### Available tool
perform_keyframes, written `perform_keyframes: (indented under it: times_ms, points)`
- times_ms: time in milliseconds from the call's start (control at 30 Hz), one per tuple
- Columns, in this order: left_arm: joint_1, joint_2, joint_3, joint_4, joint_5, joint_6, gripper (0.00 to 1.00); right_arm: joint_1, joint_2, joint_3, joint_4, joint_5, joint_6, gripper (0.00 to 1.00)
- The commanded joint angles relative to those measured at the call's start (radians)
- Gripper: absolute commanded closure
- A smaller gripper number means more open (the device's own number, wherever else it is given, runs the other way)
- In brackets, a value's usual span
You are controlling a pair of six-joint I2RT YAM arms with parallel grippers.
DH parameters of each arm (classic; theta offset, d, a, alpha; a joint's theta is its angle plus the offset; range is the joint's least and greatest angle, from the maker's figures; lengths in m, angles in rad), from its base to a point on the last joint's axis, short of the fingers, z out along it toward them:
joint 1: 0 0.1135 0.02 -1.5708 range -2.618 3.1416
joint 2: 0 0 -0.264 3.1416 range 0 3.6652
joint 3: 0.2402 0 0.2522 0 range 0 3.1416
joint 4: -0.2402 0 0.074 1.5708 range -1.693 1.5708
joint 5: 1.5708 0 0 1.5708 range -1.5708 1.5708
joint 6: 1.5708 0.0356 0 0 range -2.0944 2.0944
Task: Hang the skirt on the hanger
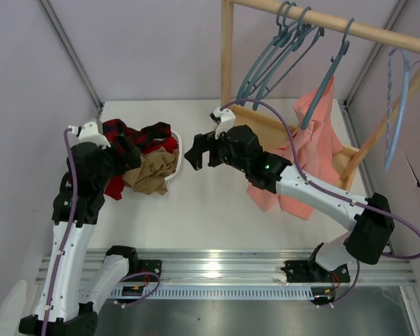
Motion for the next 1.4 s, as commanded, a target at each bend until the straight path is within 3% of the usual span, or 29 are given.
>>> perform_keyframes:
  times_ms: [0, 300, 600, 733, 900, 1033, 1133, 1367]
  points:
    - [-0.003, -0.030, 0.000, 0.021, -0.018, -0.005, 0.01, 0.027, -0.050, 0.034, 0.007, -0.005, -0.033, 0.01]
    - [-0.003, -0.057, -0.017, 0.041, 0.036, 0.044, 0.01, 0.103, -0.095, 0.037, -0.013, 0.038, -0.053, 0.01]
    - [-0.005, -0.042, 0.046, 0.196, 0.333, 0.109, 0.01, 0.164, -0.113, -0.024, -0.122, 0.159, -0.075, 0.01]
    - [-0.016, 0.018, 0.106, 0.237, 0.389, 0.104, 0.00, 0.181, -0.179, -0.094, -0.125, 0.209, -0.058, 0.01]
    - [-0.017, 0.107, 0.175, 0.118, 0.223, 0.067, 0.01, 0.186, -0.231, -0.133, -0.132, 0.248, -0.049, 0.01]
    - [-0.016, 0.205, 0.183, 0.026, -0.049, 0.062, 0.00, 0.187, -0.257, -0.170, -0.122, 0.267, -0.052, 0.01]
    - [0.013, 0.246, 0.164, 0.030, -0.170, 0.064, 0.00, 0.187, -0.257, -0.171, -0.119, 0.264, -0.065, 0.01]
    - [0.056, 0.456, 0.200, 0.124, -0.116, 0.102, 0.03, 0.187, -0.250, -0.167, -0.117, 0.291, -0.084, 0.01]
